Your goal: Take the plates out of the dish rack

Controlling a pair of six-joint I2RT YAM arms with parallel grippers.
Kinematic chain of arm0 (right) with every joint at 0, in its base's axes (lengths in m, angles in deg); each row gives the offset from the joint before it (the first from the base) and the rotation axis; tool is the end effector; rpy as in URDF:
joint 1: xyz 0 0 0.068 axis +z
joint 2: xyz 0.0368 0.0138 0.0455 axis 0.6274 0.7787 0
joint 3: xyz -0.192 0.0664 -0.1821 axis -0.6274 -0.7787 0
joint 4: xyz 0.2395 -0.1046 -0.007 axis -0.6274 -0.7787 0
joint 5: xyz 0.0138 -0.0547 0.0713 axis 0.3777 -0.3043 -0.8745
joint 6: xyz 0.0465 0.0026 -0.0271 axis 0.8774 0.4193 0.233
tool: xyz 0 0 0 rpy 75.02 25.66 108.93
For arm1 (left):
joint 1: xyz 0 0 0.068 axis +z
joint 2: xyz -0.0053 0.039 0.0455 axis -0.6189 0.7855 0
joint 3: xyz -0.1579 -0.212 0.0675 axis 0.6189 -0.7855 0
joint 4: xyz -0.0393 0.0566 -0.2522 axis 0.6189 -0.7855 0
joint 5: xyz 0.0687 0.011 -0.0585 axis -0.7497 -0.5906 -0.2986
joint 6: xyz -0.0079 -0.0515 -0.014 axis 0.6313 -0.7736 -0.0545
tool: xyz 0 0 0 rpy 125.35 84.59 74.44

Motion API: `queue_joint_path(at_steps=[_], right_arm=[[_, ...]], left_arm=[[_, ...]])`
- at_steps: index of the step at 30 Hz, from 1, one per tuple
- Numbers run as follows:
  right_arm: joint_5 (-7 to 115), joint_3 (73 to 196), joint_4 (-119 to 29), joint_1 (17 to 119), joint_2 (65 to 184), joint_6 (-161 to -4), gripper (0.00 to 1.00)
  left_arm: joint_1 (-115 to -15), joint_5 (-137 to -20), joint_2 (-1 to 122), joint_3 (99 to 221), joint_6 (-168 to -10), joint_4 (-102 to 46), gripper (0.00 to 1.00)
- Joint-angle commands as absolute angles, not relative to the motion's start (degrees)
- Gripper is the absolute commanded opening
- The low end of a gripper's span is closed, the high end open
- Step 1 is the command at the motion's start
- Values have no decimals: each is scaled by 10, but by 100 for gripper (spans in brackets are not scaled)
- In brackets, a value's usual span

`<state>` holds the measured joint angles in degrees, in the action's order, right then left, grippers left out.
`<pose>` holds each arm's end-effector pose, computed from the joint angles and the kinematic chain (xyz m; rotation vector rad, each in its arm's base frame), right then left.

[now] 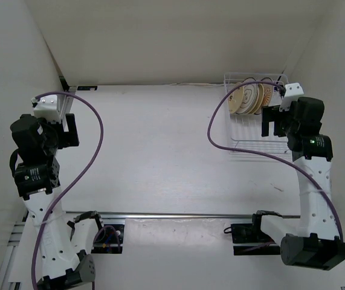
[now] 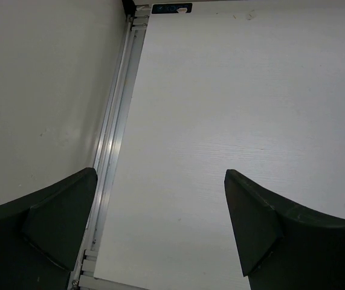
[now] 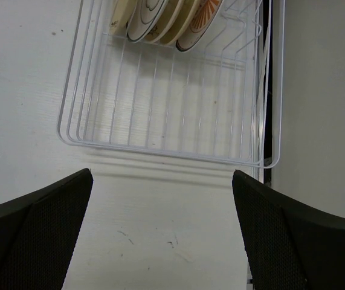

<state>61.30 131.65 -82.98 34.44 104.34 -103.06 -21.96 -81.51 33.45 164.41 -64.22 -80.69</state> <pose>0.2154 -0.0167 0.4041 -0.1626 2.0352 -0.1971 0.1288 0.0342 0.4374 0.0004 1.9672 0.2439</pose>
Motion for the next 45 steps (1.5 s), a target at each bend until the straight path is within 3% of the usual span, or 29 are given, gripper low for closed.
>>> queue_joint_path(at_steps=[1, 18, 25, 28, 32, 33, 39, 41, 45], right_arm=[[601, 1302, -806, 351, 1017, -1042, 99], [618, 1244, -807, 356, 974, -1036, 99], [703, 1436, -848, 356, 1146, -1072, 99], [672, 1507, -843, 356, 1192, -1040, 99], [637, 1563, -836, 364, 1252, -1000, 99], [660, 1574, -829, 393, 1313, -1036, 99], [737, 1620, -809, 462, 1410, -1120, 99], [716, 1649, -809, 468, 1433, -1095, 96], [691, 1722, -815, 468, 1499, -1077, 78]], left_arm=[[-222, -800, 326, 1642, -646, -809, 97], [-222, -768, 313, 1642, -621, -820, 100], [-222, -778, 456, 1749, -606, -827, 100], [-271, -792, 488, 1773, -599, -821, 100], [-318, -807, 550, 1785, -599, -821, 100], [-364, -839, 573, 1771, -587, -811, 100], [-399, -841, 644, 1751, -603, -805, 100], [-399, -833, 666, 1763, -617, -799, 100], [-399, -833, 712, 1778, -637, -799, 100]])
